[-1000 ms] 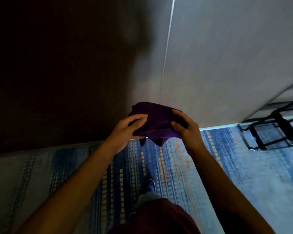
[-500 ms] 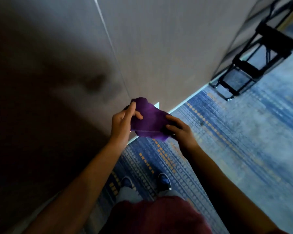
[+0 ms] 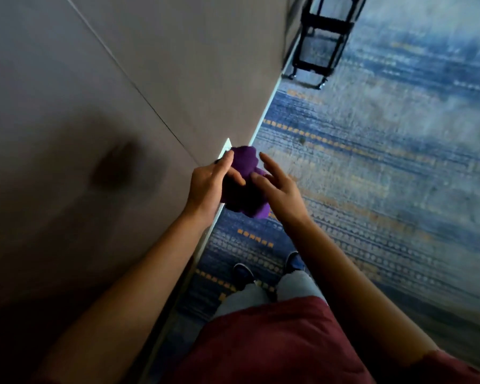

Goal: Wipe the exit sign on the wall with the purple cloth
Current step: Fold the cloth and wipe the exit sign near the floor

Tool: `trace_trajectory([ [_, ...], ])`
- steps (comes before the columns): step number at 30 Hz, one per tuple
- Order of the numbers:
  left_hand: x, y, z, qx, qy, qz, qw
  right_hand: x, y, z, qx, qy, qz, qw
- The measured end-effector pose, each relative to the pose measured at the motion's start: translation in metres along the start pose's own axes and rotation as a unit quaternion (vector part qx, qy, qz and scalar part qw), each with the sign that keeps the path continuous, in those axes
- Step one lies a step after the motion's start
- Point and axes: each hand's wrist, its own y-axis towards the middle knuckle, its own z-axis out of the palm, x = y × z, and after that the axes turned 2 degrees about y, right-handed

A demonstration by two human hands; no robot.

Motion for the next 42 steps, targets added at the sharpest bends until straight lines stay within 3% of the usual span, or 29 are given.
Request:
trace_trajectory([
  [4,0.004,-0.009,0.005,0.023,-0.081,-0.057,0.995,-0.01,-0.021,-0.006,0.022,0.045,-0.002,0.999],
  [9,0.001,-0.025,0.031,0.083,-0.081,-0.065,0.991,-0.017,-0.041,-0.029,0.075,0.07,0.009,0.995],
  [16,0.009,-0.033,0.058,0.032,-0.023,-0.039,0.998,-0.036,-0.064,-0.048,0.018,0.051,-0.002,0.999],
  [21,0.025,-0.036,0.063,0.042,0.009,-0.012,0.999,-0.039,-0.069,-0.053,-0.015,-0.052,-0.072,0.996],
  [25,0.045,-0.026,0.063,0.088,0.073,0.017,0.993,-0.049,-0.054,-0.053,-0.025,-0.1,-0.055,0.993],
  [27,0.06,-0.016,0.061,0.058,0.123,0.032,0.99,-0.059,-0.044,-0.05,-0.058,-0.111,-0.045,0.991],
  [30,0.088,0.005,0.052,-0.01,0.164,0.049,0.985,-0.083,-0.019,-0.033,-0.108,-0.114,-0.03,0.987],
  [36,0.143,0.057,0.043,0.03,0.182,0.04,0.982,-0.155,0.043,0.016,-0.139,-0.079,0.001,0.987],
  [42,0.233,0.135,0.028,0.032,0.135,0.057,0.989,-0.254,0.125,0.034,-0.119,-0.111,-0.053,0.985],
])
